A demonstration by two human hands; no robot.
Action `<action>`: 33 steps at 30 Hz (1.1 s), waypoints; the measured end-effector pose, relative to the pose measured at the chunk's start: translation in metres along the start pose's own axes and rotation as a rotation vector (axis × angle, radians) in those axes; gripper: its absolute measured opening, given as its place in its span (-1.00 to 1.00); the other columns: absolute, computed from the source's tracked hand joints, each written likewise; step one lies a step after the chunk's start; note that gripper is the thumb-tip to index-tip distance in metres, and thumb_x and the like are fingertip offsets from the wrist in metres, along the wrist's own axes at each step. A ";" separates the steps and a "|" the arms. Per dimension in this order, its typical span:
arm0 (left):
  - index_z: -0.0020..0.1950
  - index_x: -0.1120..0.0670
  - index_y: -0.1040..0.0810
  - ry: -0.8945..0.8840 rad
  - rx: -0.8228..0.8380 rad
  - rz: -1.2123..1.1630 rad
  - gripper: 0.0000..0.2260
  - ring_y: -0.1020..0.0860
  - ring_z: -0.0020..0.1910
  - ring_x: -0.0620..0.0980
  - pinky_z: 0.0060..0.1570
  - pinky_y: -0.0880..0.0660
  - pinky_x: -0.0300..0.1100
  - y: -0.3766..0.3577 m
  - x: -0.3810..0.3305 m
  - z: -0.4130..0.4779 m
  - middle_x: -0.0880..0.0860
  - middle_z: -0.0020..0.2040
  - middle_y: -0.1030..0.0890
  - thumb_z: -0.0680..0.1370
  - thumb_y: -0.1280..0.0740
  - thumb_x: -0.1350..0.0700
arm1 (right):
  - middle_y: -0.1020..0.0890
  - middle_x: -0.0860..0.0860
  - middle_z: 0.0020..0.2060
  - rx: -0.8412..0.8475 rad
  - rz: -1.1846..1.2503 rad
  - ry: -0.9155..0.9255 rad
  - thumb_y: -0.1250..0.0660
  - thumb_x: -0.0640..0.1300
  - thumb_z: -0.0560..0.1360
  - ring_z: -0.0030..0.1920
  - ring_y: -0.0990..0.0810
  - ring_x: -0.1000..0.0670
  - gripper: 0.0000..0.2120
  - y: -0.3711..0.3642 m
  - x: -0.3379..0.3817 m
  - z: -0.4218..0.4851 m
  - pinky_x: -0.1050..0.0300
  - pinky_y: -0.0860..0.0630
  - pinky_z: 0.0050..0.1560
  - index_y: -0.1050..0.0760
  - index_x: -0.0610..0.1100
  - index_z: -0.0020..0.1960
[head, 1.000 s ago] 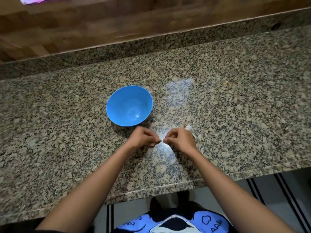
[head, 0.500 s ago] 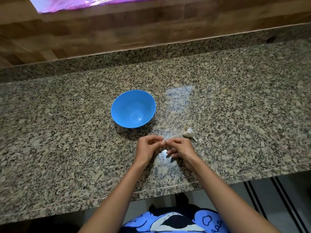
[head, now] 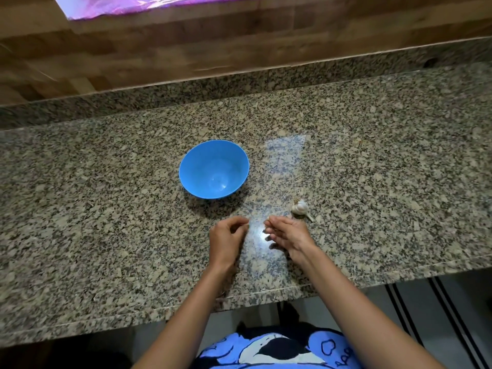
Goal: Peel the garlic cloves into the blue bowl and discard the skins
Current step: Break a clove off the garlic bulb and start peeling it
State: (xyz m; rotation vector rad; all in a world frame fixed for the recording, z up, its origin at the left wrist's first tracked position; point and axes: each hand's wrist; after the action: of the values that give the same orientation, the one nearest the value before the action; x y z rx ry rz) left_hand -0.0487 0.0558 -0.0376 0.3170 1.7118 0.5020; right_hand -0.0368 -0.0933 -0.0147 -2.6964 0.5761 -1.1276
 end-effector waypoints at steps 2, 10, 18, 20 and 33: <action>0.01 0.09 -0.68 -0.035 0.026 0.102 -0.86 -0.60 -0.08 -0.18 0.03 -0.50 -0.33 0.004 0.003 0.002 -0.05 -0.03 -0.67 0.48 -0.41 0.23 | -0.63 -0.07 -0.36 0.035 -0.021 -0.026 -0.32 -0.29 0.49 -0.47 -0.56 0.10 -0.90 -0.001 -0.001 0.000 0.32 -0.54 -0.43 -0.53 -0.33 -0.06; 0.06 0.21 -0.65 -0.023 0.133 -0.255 -0.80 -0.61 -0.12 -0.29 -0.05 -0.50 -0.41 -0.003 -0.014 -0.003 0.05 -0.03 -0.67 0.44 -0.43 0.30 | -0.58 -0.06 -0.37 0.117 -0.100 -0.073 -0.35 -0.19 0.49 -0.40 -0.53 0.06 -0.86 -0.005 -0.006 -0.003 0.30 -0.55 -0.38 -0.55 -0.28 -0.13; 0.01 0.27 -0.65 0.044 0.104 -0.366 -0.86 -0.62 -0.21 -0.08 -0.21 -0.53 -0.29 -0.003 -0.007 0.004 0.15 -0.12 -0.68 0.47 -0.39 0.29 | -0.65 -0.10 -0.27 0.239 -0.303 0.209 -0.33 -0.25 0.49 -0.36 -0.57 0.07 -0.87 -0.002 -0.004 -0.010 0.30 -0.53 -0.38 -0.60 -0.29 -0.04; 0.02 0.29 -0.64 0.052 0.099 -0.379 -0.86 -0.62 -0.24 -0.10 -0.22 -0.54 -0.30 -0.004 -0.008 0.003 0.16 -0.12 -0.67 0.48 -0.38 0.31 | -0.66 -0.08 -0.31 0.226 -0.351 0.292 -0.34 -0.27 0.49 -0.38 -0.57 0.06 -0.91 -0.003 -0.005 -0.010 0.28 -0.52 -0.41 -0.62 -0.24 -0.10; 0.00 0.23 -0.64 0.038 0.069 -0.360 -0.86 -0.61 -0.26 -0.26 -0.18 -0.56 -0.35 -0.014 -0.012 -0.006 -0.05 -0.22 -0.64 0.50 -0.33 0.36 | -0.63 -0.03 -0.45 0.078 -0.315 0.323 -0.33 -0.32 0.48 -0.46 -0.59 0.10 -0.86 -0.008 -0.021 -0.001 0.27 -0.59 -0.35 -0.62 -0.26 -0.23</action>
State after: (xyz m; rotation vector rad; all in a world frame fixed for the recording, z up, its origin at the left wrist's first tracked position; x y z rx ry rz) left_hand -0.0510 0.0366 -0.0332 0.0442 1.7767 0.1858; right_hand -0.0484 -0.0772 -0.0251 -2.6148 0.1401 -1.6466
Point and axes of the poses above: each hand's wrist, its own z-axis towards the middle knuckle, its own y-axis out of the back of the hand, x = y × z
